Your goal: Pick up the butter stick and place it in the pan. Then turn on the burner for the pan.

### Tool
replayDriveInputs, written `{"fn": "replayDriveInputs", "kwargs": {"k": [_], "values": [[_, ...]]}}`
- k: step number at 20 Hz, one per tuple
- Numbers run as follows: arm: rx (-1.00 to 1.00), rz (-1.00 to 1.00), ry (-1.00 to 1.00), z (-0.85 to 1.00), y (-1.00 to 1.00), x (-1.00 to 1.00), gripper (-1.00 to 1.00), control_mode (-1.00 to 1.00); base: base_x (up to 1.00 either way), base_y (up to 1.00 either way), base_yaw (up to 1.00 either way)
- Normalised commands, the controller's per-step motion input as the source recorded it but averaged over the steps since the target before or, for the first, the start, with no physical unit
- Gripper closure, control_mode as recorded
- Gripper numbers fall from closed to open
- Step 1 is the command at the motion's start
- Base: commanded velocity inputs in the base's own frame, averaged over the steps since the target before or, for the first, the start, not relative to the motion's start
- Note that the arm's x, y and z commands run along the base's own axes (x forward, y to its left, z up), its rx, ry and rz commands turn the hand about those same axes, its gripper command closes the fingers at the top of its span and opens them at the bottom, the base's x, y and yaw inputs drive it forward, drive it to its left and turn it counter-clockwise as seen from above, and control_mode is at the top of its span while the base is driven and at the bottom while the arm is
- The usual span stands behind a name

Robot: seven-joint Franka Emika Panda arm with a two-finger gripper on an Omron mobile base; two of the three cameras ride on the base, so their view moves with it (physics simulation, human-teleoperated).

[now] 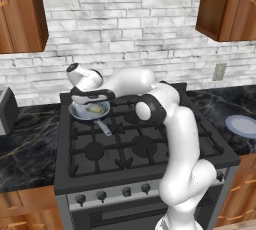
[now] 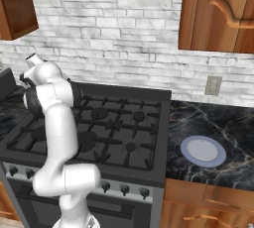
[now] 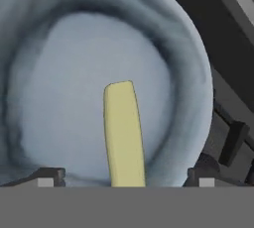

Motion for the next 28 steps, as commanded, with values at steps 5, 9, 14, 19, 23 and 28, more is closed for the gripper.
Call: {"fn": "replayDriveInputs", "kwargs": {"k": [5, 9, 14, 19, 23, 28], "values": [[0.05, 0.00, -0.19, 0.50, -0.20, -0.64, -1.00, -1.00, 0.00, 0.00, 0.00], [0.08, 0.00, -0.21, 0.48, -0.10, -0.93, -1.00, -1.00, 0.00, 0.00, 0.00], [0.11, -0.06, -0.24, 0.31, -0.01, -1.00, -1.00, -1.00, 0.00, 0.00, 0.00], [0.13, -0.13, -0.27, 0.09, -0.01, -1.00, -1.00, -1.00, 0.00, 0.00, 0.00], [0.16, -0.19, -0.25, 0.01, 0.00, -1.00, -1.00, -1.00, 0.00, 0.00, 0.00], [0.14, -0.18, -0.26, 0.00, 0.00, -1.00, -1.00, -1.00, 0.00, 0.00, 0.00]]}}
